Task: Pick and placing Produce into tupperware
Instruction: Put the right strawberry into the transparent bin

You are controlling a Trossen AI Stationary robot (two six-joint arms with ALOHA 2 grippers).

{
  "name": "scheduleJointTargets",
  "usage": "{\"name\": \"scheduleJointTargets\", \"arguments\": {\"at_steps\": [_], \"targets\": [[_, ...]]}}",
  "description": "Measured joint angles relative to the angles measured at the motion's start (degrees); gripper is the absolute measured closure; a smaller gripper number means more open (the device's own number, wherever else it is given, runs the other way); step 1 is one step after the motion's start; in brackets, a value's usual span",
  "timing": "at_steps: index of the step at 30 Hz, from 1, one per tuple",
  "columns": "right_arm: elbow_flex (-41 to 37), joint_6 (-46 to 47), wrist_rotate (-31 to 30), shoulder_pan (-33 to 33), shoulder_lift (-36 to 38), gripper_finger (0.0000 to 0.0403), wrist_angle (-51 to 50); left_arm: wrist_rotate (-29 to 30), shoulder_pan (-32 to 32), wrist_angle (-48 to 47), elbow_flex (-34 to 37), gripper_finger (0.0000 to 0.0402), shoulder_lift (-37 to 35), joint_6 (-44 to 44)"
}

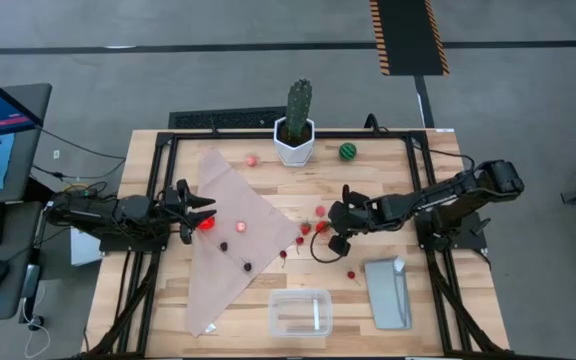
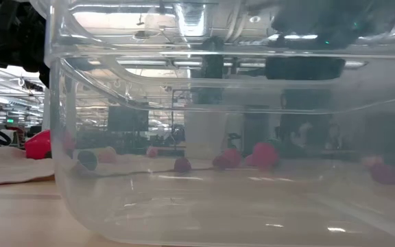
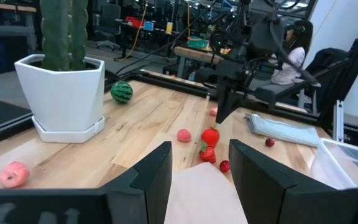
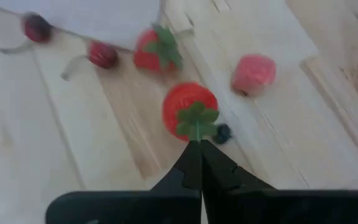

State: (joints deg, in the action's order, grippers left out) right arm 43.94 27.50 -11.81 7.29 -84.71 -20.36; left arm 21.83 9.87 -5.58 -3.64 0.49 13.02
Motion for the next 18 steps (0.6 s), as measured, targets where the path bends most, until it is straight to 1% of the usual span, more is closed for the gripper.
{"name": "scheduleJointTargets", "arguments": {"at_steps": [3, 9, 14, 18], "targets": [[2.7, -1.7, -0.1, 0.7, 0.0, 0.0393, -1.6, 0.5, 0.0, 0.0, 0.0, 0.0253, 0.0, 0.0], [8.3, -3.1, -0.1, 3.8, 0.1, 0.0389, -4.5, 1.0, 0.0, 0.0, 0.0, 0.0253, 0.0, 0.0], [12.2, -3.0, -0.2, 8.4, 0.1, 0.0393, -4.8, 1.0, 0.0, 0.0, 0.0, 0.0253, 0.0, 0.1], [14.9, -0.9, -0.4, 12.3, 0.1, 0.0393, -4.2, 1.0, 0.0, 0.0, 0.0, 0.0253, 0.0, 0.0]]}}
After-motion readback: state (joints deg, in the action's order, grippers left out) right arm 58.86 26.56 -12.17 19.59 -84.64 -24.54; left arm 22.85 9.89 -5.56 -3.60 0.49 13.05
